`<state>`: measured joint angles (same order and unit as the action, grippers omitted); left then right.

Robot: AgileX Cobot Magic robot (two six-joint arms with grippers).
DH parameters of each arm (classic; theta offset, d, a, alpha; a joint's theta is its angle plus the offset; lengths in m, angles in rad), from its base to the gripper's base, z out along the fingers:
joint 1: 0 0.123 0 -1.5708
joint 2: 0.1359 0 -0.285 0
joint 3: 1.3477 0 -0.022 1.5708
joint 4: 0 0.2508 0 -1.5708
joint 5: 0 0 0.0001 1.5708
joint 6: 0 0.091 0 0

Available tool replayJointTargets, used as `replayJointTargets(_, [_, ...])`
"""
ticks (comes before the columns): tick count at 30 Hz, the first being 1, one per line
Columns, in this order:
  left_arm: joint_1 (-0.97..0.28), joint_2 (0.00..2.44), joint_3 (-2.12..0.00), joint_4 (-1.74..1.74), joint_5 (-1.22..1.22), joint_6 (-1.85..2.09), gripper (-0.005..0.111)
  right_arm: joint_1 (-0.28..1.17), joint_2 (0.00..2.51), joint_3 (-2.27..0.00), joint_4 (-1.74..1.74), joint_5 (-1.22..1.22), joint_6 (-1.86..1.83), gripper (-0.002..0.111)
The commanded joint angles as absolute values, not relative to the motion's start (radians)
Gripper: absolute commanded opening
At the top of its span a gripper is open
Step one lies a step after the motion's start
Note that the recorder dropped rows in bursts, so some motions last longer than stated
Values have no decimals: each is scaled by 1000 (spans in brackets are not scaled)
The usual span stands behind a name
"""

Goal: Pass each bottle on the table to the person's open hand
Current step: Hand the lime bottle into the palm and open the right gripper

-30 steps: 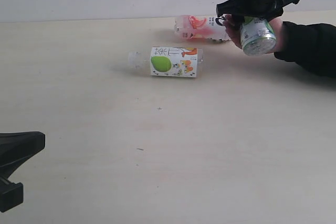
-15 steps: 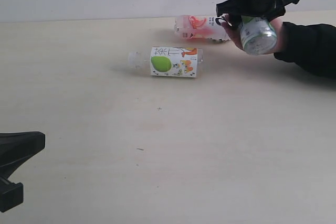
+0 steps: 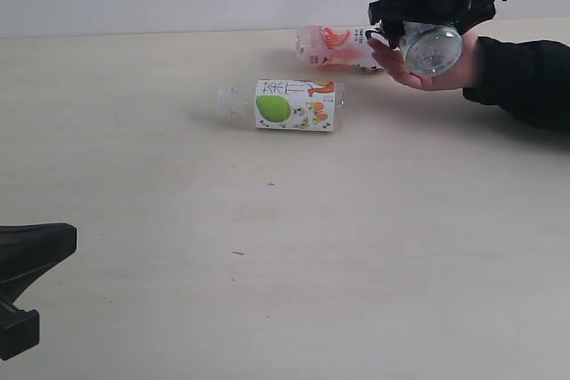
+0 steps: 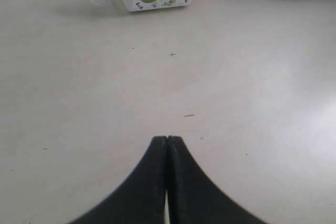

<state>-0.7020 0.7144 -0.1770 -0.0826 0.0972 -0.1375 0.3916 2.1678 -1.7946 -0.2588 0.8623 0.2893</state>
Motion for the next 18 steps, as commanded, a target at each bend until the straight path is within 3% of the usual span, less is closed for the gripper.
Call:
replayJointTargets(1, [-701,710,-174,-88,89,-134,0,389,2128,-1804,-271,873,292,84])
replayJointTargets(9, [-701,710,-174,-88,89,-133,0,389,2094,-1804,-267,895,292,81])
replayJointTargets(11, [-701,710,-174,-88,89,-133,0,389,2101,-1804,-257,918,281,70])
replayJointTargets(15, [-701,710,-174,-88,89,-135,0,389,2109,-1804,-239,943,255,35])
replayJointTargets(18, [-701,710,-174,-88,89,-135,0,389,2106,-1804,-235,938,257,31])
